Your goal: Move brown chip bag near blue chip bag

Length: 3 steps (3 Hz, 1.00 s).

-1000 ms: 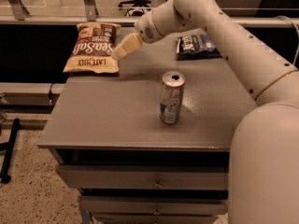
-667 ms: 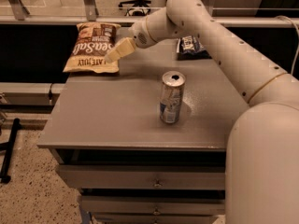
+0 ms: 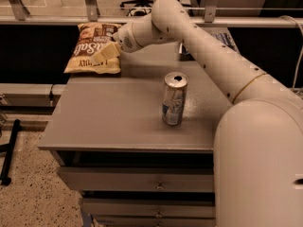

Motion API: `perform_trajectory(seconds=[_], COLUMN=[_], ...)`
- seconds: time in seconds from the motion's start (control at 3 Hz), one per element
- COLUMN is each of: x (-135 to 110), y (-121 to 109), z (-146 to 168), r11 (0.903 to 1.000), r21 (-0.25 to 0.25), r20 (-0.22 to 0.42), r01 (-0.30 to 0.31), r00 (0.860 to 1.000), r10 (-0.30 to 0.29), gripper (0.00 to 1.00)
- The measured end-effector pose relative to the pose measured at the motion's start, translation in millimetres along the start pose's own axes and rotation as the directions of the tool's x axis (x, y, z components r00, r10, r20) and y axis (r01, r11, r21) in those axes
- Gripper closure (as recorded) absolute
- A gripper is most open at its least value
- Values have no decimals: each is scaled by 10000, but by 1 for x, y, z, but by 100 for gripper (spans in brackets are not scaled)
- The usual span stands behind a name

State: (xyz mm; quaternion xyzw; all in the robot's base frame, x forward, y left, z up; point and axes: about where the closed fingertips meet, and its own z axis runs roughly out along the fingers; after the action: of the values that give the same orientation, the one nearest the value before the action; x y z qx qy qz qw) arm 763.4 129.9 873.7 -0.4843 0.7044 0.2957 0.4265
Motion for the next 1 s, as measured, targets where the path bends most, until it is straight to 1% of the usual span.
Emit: perform_trajectory(seconds=[0.33,0.67,1.0], x=[-1,2,2], y=[1,1,-1], z=[16,21,16], r11=[9999,9997,9992], r21=[18,135,347], r20=[148,160,171], r01=[-113,-202,-207], r00=[9998,9997,9997], r10=[112,200,202], gripper=[41,64,88])
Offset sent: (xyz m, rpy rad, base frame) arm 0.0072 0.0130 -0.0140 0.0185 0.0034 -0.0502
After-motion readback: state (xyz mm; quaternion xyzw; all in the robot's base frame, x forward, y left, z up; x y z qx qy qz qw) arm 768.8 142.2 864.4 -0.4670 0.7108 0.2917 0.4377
